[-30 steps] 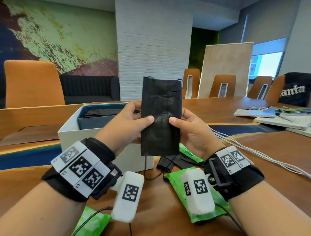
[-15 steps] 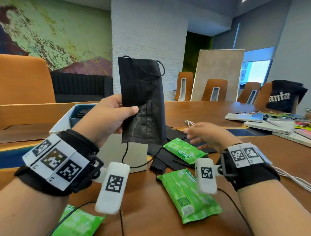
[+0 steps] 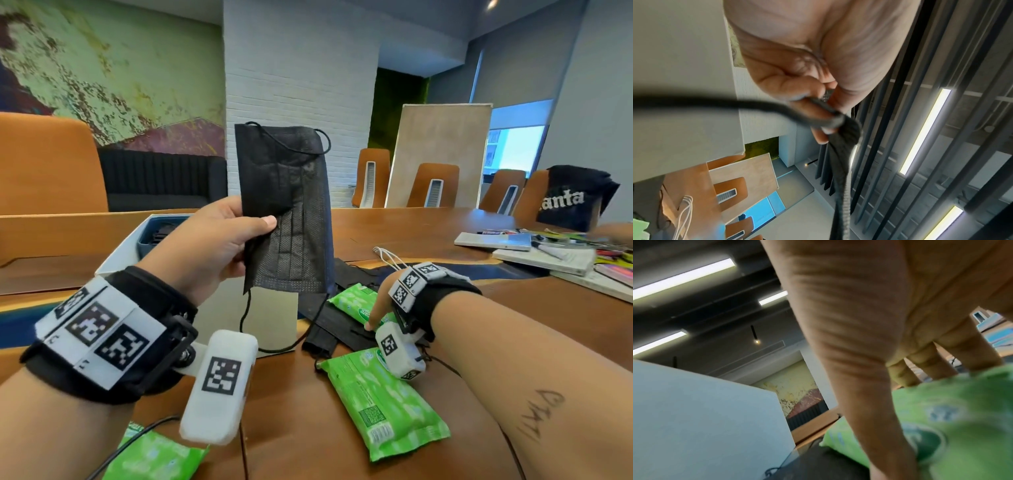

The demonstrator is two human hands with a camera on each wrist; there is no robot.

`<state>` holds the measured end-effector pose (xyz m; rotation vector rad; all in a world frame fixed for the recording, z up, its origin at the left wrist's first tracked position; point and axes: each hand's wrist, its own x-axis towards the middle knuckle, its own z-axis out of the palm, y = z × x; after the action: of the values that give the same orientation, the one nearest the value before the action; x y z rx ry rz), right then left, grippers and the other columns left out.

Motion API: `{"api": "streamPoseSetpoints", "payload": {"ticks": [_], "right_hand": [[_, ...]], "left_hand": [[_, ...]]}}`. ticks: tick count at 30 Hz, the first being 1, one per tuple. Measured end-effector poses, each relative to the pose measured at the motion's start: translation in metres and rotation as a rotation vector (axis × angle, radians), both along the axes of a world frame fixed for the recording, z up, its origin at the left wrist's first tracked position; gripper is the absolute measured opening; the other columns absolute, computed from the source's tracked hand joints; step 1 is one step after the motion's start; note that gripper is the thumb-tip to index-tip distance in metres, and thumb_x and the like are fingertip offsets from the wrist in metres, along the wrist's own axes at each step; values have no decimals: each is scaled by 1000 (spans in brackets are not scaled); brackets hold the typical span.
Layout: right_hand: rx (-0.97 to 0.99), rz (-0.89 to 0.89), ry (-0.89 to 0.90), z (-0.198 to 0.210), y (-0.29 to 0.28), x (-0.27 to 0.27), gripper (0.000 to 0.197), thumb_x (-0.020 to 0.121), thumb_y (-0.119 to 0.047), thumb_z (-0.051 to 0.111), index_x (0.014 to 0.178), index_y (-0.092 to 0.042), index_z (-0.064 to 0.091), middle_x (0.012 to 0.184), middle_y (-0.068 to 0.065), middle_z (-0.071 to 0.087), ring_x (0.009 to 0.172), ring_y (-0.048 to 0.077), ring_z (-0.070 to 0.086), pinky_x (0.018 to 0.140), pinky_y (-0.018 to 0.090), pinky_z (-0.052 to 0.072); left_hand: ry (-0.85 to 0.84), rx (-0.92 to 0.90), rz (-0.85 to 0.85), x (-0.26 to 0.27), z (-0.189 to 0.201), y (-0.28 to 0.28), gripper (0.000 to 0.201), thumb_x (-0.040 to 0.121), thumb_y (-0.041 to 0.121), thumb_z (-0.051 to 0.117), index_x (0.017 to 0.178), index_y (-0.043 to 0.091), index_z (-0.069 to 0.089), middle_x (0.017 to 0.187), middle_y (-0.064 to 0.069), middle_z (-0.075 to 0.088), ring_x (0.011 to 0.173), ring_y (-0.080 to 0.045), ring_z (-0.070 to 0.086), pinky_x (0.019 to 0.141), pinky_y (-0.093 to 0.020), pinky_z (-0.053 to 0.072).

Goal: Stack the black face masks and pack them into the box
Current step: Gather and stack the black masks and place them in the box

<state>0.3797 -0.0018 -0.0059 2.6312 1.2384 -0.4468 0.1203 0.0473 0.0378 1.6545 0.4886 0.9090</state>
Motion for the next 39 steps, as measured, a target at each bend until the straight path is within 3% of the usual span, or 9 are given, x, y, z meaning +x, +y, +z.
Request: {"api": "streamPoseSetpoints", "payload": {"ticks": [4, 8, 10, 19, 24, 28, 33, 36, 39], "right_hand": [[-35, -3, -57, -9, 6, 0, 63, 80, -52, 68, 122, -6, 60, 116, 7, 62, 111, 28, 58, 100, 39, 43], [42, -12, -76, -12, 6, 6, 31, 72, -45, 68, 77, -16, 58, 75, 2, 54, 66, 20, 50, 61, 26, 39], [85, -23, -100, -7, 3, 10, 33, 71, -44, 66, 67, -16, 49, 66, 0, 50, 59, 20, 47, 57, 26, 36], [206, -283, -126, 15, -63, 51, 34, 66, -49, 73, 75, -19, 60, 75, 1, 61, 67, 17, 59, 67, 26, 51], [16, -284, -105, 4, -79, 73, 86, 50, -62, 74, 124, -24, 53, 125, 2, 56, 109, 23, 57, 90, 32, 49], [74, -246, -111, -11, -87, 94, 94, 20, -57, 79, 107, -27, 63, 105, 0, 65, 92, 20, 64, 84, 36, 55], [-4, -311, -103, 6, -115, 63, 44, 51, -50, 85, 81, -28, 63, 85, -2, 63, 86, 18, 65, 86, 32, 55], [19, -305, -117, 4, -117, 64, 49, 60, -53, 83, 89, -22, 57, 88, -4, 58, 89, 18, 59, 81, 28, 49], [41, -255, -169, 4, -105, 63, 67, 70, -58, 74, 119, -16, 57, 106, 0, 58, 94, 19, 54, 79, 29, 44]], "left_hand": [[3, -5, -17, 2, -1, 2, 18, 94, 10, 51, 87, 20, 64, 77, 3, 68, 69, -10, 60, 63, -25, 41], [13, 5, -37, 4, -4, 1, 18, 94, 9, 51, 89, 19, 65, 88, -5, 66, 81, -19, 57, 66, -28, 40], [21, 24, -44, 5, -5, 0, 18, 94, 10, 51, 90, 20, 65, 91, -8, 64, 84, -23, 54, 64, -28, 38], [67, 47, -103, 16, -18, -2, 18, 94, 9, 50, 96, 21, 64, 88, -8, 58, 64, -14, 48, 43, -18, 33], [55, 15, -129, 18, -19, -5, 18, 94, 9, 51, 96, 21, 64, 83, -3, 62, 60, -9, 53, 43, -18, 34], [34, 0, -102, 13, -15, -6, 18, 94, 9, 51, 93, 22, 63, 80, 1, 66, 61, -9, 56, 42, -17, 34], [17, 0, -91, 10, -14, -5, 19, 94, 9, 50, 92, 23, 63, 79, 1, 65, 60, -9, 57, 40, -16, 34], [29, 2, -110, 14, -17, -3, 22, 93, 9, 51, 89, 24, 66, 80, 1, 66, 62, -11, 57, 44, -18, 35], [58, 11, -126, 17, -21, 0, 21, 93, 10, 52, 93, 25, 67, 89, -3, 66, 68, -14, 56, 51, -22, 36]]}}
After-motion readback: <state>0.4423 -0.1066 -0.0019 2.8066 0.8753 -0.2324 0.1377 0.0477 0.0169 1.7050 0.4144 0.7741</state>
